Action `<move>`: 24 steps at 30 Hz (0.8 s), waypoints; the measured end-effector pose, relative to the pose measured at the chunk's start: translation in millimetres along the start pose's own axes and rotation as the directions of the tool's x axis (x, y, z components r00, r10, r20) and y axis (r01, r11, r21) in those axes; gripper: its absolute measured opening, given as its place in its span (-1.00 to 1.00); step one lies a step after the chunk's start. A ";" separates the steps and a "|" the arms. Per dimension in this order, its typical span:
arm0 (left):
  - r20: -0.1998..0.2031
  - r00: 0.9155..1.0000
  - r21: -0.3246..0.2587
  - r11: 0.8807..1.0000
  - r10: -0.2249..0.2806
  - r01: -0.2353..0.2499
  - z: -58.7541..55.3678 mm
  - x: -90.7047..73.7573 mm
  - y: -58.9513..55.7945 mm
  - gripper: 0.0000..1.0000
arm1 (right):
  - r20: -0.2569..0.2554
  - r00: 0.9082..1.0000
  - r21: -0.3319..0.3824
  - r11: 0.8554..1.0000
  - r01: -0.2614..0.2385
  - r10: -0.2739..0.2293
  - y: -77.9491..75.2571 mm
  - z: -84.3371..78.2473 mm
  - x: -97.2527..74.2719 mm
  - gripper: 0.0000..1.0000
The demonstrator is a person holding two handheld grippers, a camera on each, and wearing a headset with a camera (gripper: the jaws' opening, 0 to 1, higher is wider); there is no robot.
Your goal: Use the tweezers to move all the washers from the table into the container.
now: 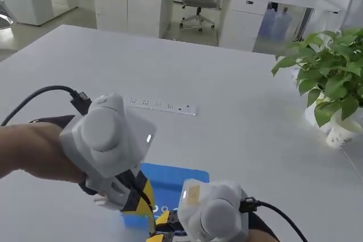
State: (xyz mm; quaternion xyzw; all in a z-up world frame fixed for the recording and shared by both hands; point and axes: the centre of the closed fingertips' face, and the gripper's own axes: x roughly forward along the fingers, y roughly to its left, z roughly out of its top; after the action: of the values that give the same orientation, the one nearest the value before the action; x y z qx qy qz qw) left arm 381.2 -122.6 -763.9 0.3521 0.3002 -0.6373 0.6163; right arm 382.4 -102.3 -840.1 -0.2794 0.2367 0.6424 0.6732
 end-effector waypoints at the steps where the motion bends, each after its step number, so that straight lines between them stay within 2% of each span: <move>1: 0.001 1.000 -0.001 1.000 0.000 0.000 -0.3 0.8 -0.3 -0.94 | -0.002 1.000 0.000 1.000 -0.002 0.002 0.5 -0.8 0.4 -0.78; 24: 0.011 1.000 0.004 1.000 0.001 -0.001 -2.4 18.1 -1.4 -0.94 | -0.016 1.000 0.013 1.000 0.005 -0.005 1.4 -16.7 7.2 -0.78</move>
State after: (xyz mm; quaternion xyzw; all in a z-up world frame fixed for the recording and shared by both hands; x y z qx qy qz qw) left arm 380.1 -130.9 -780.1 0.3499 0.2951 -0.6395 0.6177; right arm 382.2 -108.4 -857.3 -0.2808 0.2454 0.6369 0.6747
